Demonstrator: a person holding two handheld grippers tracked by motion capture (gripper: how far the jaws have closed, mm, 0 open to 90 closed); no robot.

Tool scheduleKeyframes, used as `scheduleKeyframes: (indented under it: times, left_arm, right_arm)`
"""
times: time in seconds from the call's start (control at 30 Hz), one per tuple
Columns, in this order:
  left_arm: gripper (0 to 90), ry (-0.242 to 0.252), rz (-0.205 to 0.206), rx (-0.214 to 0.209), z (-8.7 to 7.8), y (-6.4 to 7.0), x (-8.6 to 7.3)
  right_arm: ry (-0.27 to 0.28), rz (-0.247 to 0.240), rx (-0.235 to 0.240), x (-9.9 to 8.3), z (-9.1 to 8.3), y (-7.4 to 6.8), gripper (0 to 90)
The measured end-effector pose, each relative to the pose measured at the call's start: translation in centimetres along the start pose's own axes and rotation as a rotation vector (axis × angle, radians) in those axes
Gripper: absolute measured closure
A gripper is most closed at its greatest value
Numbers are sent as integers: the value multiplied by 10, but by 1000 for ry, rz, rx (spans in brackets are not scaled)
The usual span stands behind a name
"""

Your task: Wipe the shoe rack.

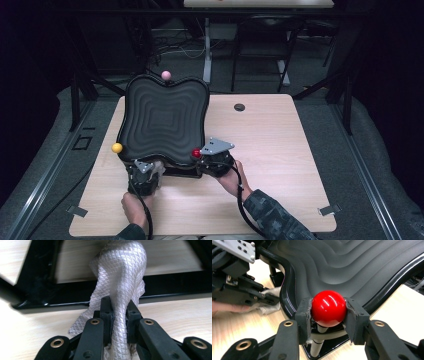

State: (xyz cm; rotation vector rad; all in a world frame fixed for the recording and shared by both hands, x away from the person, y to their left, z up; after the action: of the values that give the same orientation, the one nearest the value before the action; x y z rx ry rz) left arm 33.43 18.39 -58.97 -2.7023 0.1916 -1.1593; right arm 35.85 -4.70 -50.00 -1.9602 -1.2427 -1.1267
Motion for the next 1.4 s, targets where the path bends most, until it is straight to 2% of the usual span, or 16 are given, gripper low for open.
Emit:
scheduleKeyframes:
  times: [0.27,0.43,0.5,0.7,0.87,1.0,1.07,1.1,1.2,1.27,1.37,1.4]
  left_arm:
    - [805,21,37,-38,-3,16,2]
    - [804,34,87,-71,-6,32,3]
    - [805,36,94,-77,-7,33,4]
    - [804,47,140,-131,-11,50,5]
    - [803,54,135,-144,-12,59,7]
    - [804,64,147,-163,-13,68,8]
    - [804,64,169,-196,-15,72,8]
    - [803,70,188,-247,-16,75,8]
    - [802,74,202,-258,-16,76,9]
    - [801,75,185,-278,-16,72,8]
    - [800,82,154,-274,-17,67,10]
    - [801,85,158,-269,-18,64,11]
  right_arm:
    - [0,0,-1,0,0,0,600]
    - [0,0,-1,0,0,0,600]
    - [0,-1,-2,0,0,0,600]
    - [1,-2,-2,0,0,0,600]
    - [-8,-1,-3,0,-1,0,600]
    - [-6,0,-2,0,-1,0,600]
    - [-5,1,-2,0,-1,0,600]
    - [-6,1,-2,0,-1,0,600]
    - [-6,1,-1,0,-1,0,600]
    - [-6,1,-1,0,-1,0,600]
    - [1,-2,-1,0,0,0,600]
    - [-2,-2,-5,0,0,0,600]
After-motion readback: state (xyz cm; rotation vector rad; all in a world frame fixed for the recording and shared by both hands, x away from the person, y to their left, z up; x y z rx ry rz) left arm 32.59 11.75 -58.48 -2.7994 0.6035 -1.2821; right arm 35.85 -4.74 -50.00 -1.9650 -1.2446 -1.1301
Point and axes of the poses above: each handheld gripper's, and its own axes: z roughly forward along the jaws, x roughly out of its top, y roughly to its right, the point moved 2 cm from there along z, roughly forward along the jaws, and after that the axes turned 15 degrees about x, right-handed, at the moved point
